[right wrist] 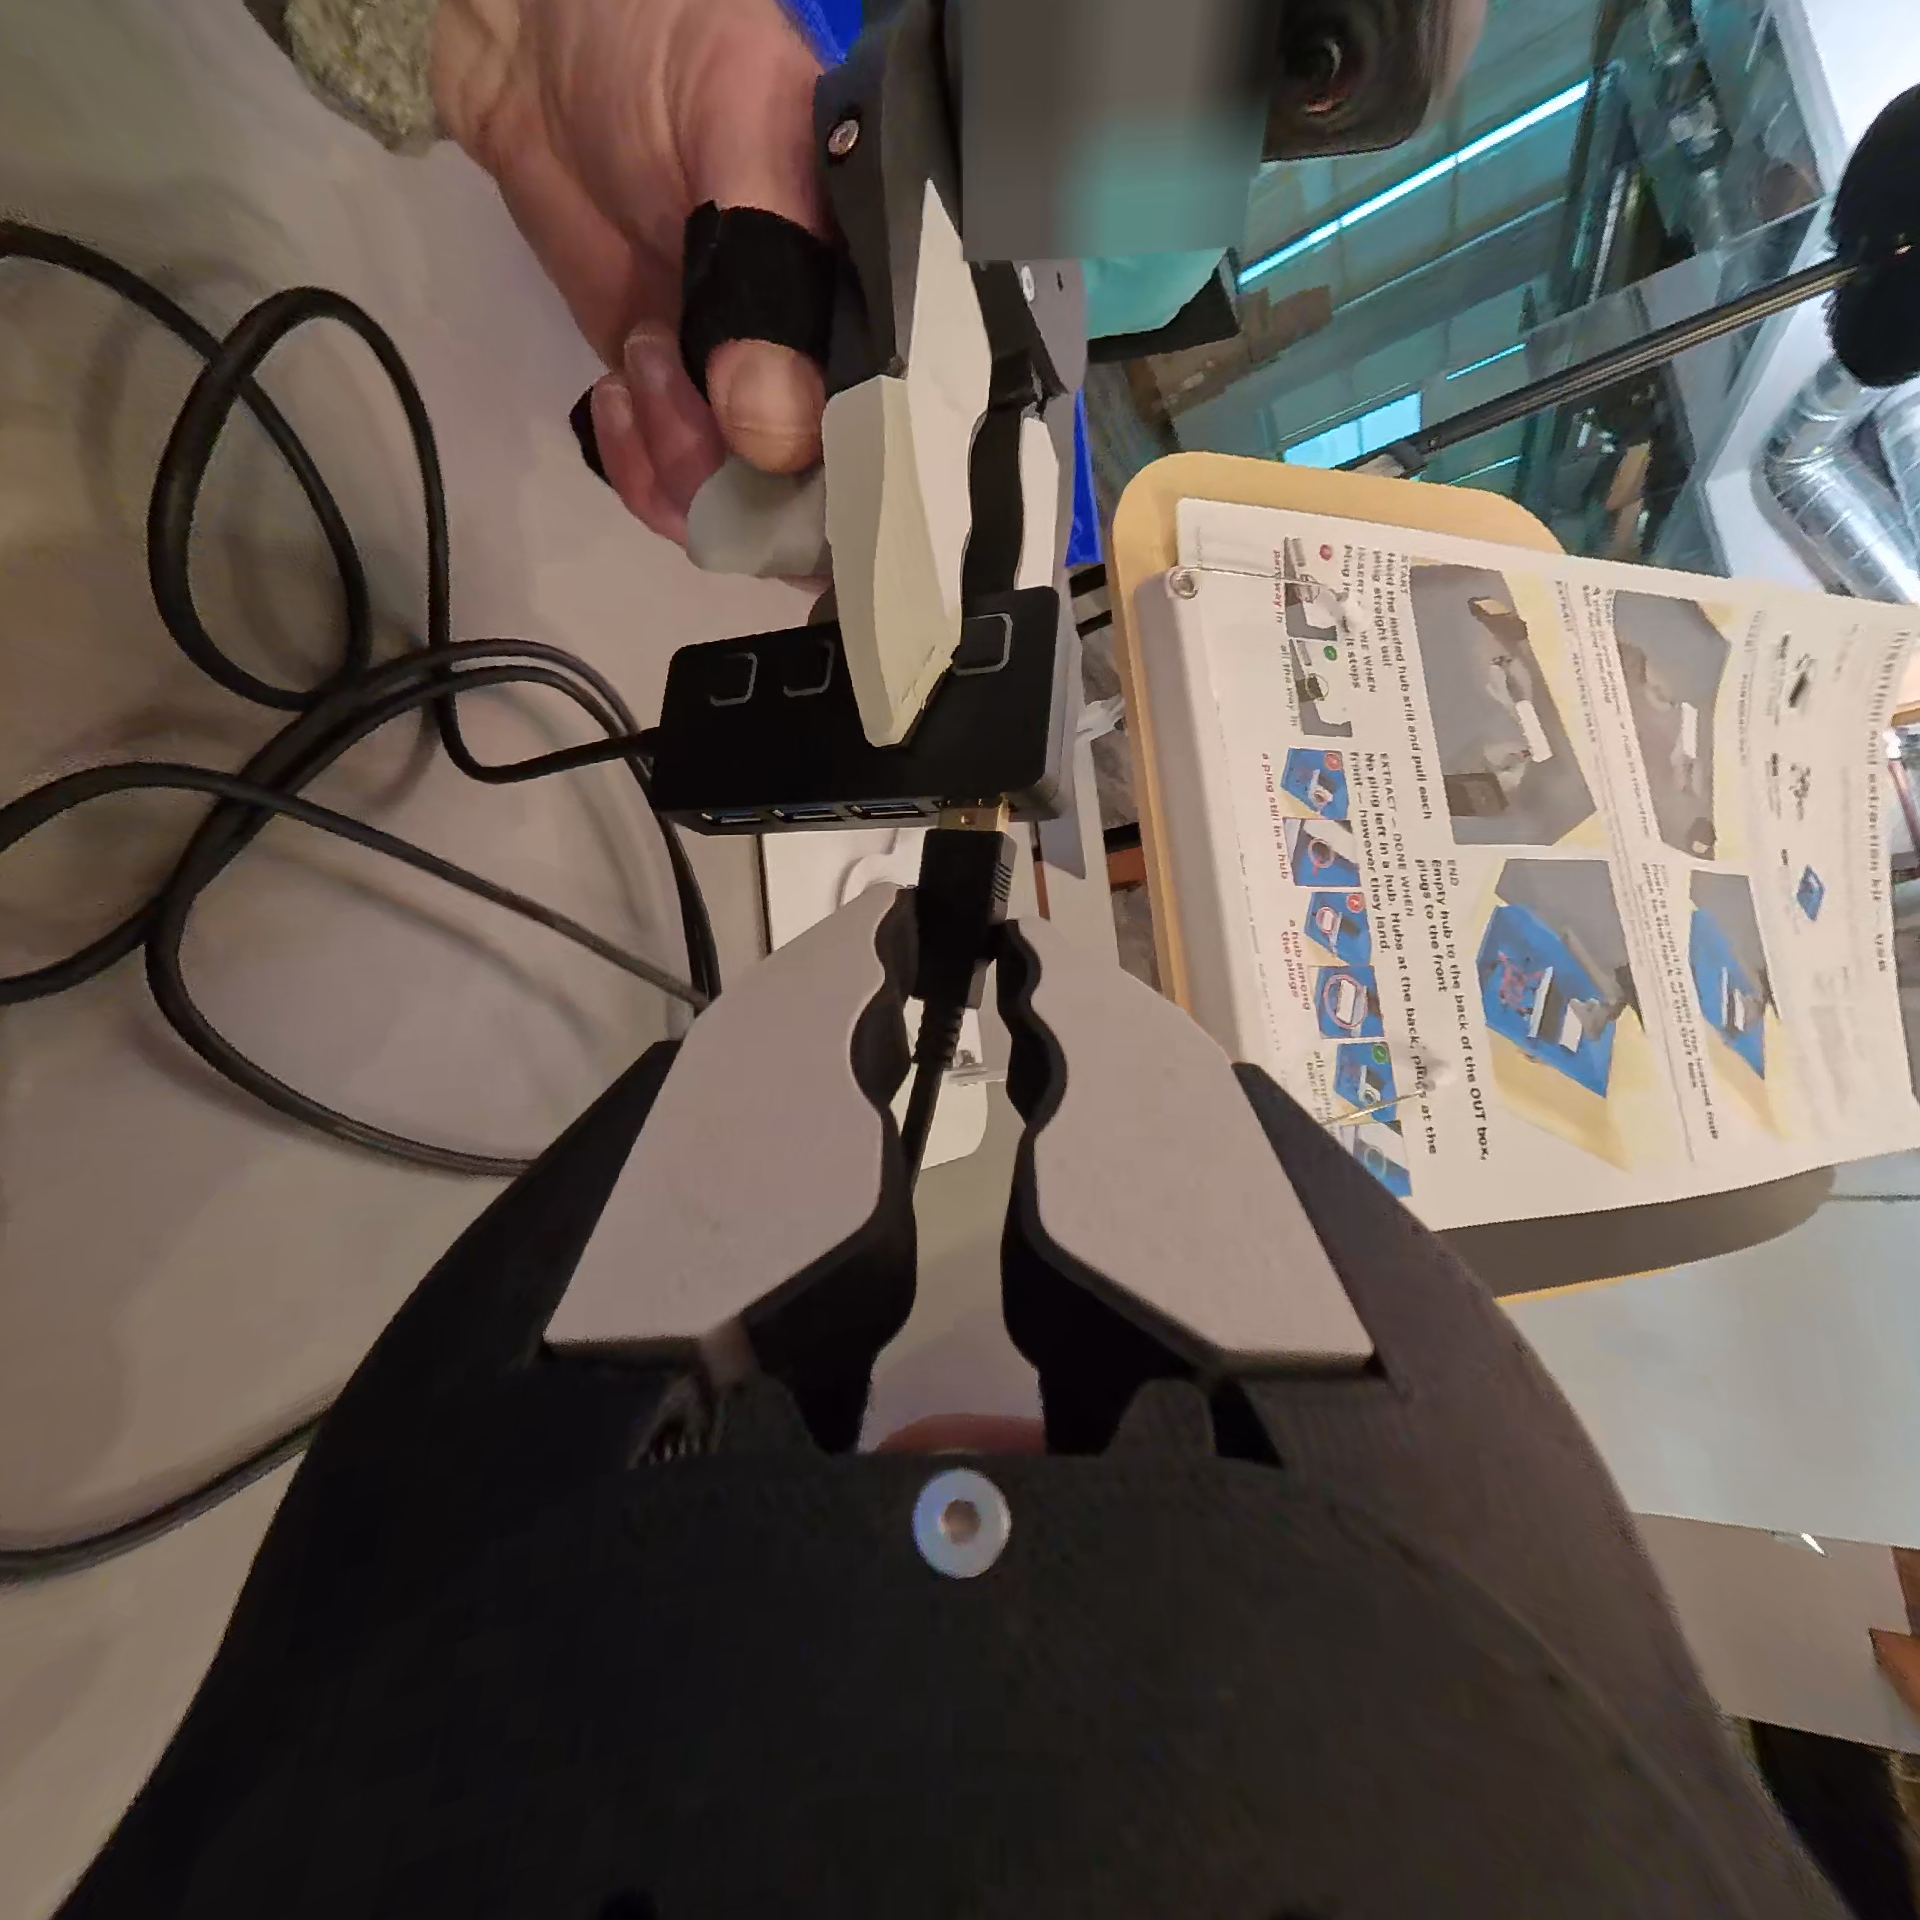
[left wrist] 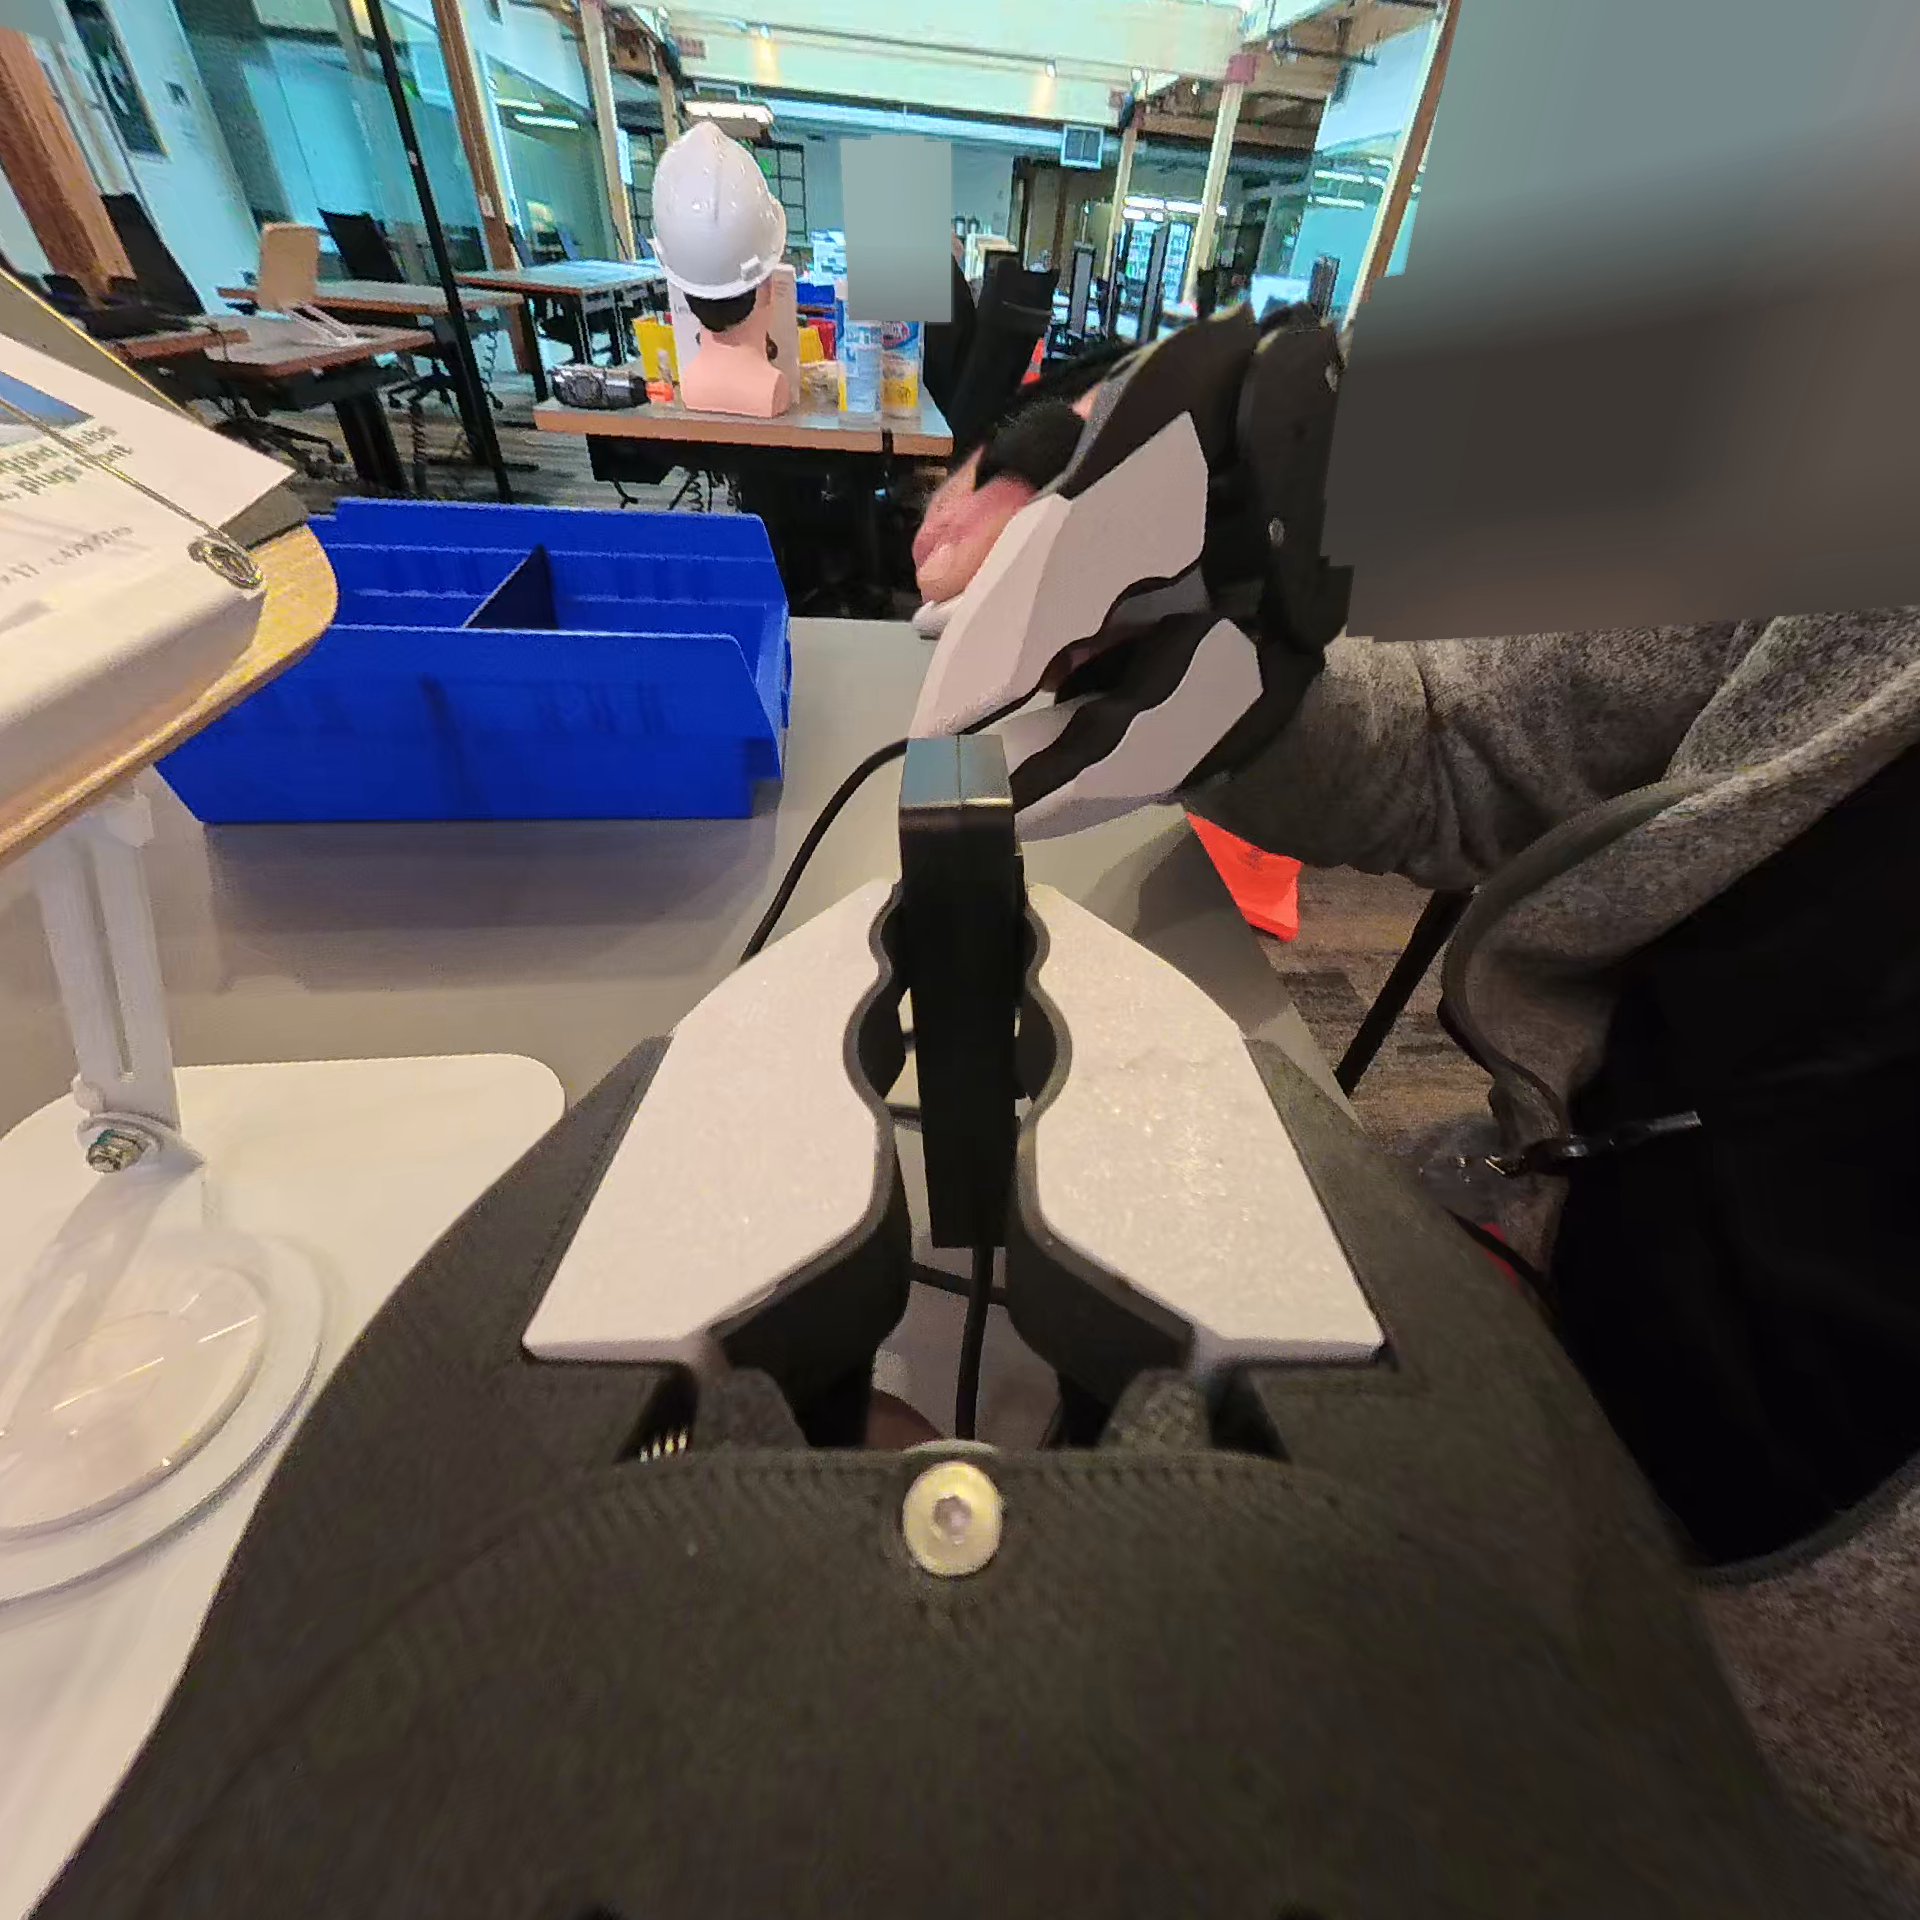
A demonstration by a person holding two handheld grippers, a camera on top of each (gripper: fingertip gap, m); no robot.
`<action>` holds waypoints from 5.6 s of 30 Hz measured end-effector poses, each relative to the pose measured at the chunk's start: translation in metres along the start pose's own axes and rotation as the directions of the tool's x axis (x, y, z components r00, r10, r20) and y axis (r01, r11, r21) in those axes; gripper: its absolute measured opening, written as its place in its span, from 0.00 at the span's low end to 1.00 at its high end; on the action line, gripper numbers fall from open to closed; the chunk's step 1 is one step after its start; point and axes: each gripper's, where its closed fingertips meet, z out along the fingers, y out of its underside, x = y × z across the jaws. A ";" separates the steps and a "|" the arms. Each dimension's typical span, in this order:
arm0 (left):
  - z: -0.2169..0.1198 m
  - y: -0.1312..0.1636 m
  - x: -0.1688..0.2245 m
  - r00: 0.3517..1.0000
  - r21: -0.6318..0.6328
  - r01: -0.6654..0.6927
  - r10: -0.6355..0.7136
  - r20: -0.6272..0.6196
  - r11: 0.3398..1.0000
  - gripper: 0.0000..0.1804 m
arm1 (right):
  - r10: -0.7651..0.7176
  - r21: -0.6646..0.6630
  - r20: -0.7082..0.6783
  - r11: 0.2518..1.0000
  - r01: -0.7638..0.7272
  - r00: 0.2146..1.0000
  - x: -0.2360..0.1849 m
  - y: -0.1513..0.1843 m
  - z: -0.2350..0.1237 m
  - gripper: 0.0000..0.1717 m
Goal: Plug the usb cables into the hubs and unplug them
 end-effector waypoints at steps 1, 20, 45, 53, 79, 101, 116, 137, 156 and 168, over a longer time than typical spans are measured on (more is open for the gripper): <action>0.001 0.002 -0.001 1.000 -0.015 -0.004 0.004 0.005 1.000 0.10 | -0.010 -0.013 0.007 1.000 0.010 1.000 0.000 0.001 0.001 0.09; 0.005 0.014 -0.007 0.991 -0.136 -0.089 0.101 0.089 0.987 0.09 | -0.113 -0.177 0.031 0.977 0.117 0.993 -0.002 0.007 0.006 0.09; 0.001 -0.001 0.014 0.955 -0.018 -0.297 0.297 0.025 0.955 0.09 | 0.564 0.245 0.562 0.584 -0.773 0.605 0.001 -0.017 -0.022 0.05; 0.007 0.002 0.017 0.949 -0.024 -0.315 0.316 0.015 0.949 0.09 | 0.559 0.246 0.556 0.597 -0.764 0.615 -0.007 -0.015 -0.021 0.05; 0.020 0.037 0.006 0.901 -0.301 -0.401 0.432 0.045 0.866 0.09 | 0.470 0.113 0.523 0.788 -0.605 0.711 -0.017 -0.017 -0.013 0.05; -0.038 -0.054 -0.032 0.894 0.007 -0.301 0.279 0.350 0.954 0.10 | 0.465 -0.111 0.623 0.849 -0.517 0.629 -0.103 0.006 -0.067 0.22; -0.039 -0.051 -0.028 0.891 0.002 -0.317 0.297 0.344 0.948 0.10 | 0.357 -0.019 0.652 0.890 -0.456 0.669 -0.112 -0.024 -0.013 0.02; -0.040 0.006 -0.049 0.904 -0.113 -0.189 0.217 0.367 0.976 0.09 | 0.798 -0.383 0.236 0.601 -0.702 0.554 -0.068 0.098 -0.023 0.24; -0.040 0.031 -0.042 0.938 -0.010 -0.024 0.026 0.346 1.000 0.10 | 0.726 -0.296 0.265 0.688 -0.663 0.634 -0.064 0.051 0.037 0.44; -0.028 0.088 -0.048 0.888 -0.131 0.422 -0.380 0.257 0.897 0.10 | 0.695 -0.272 0.422 0.710 -0.649 0.582 -0.089 0.052 0.070 0.48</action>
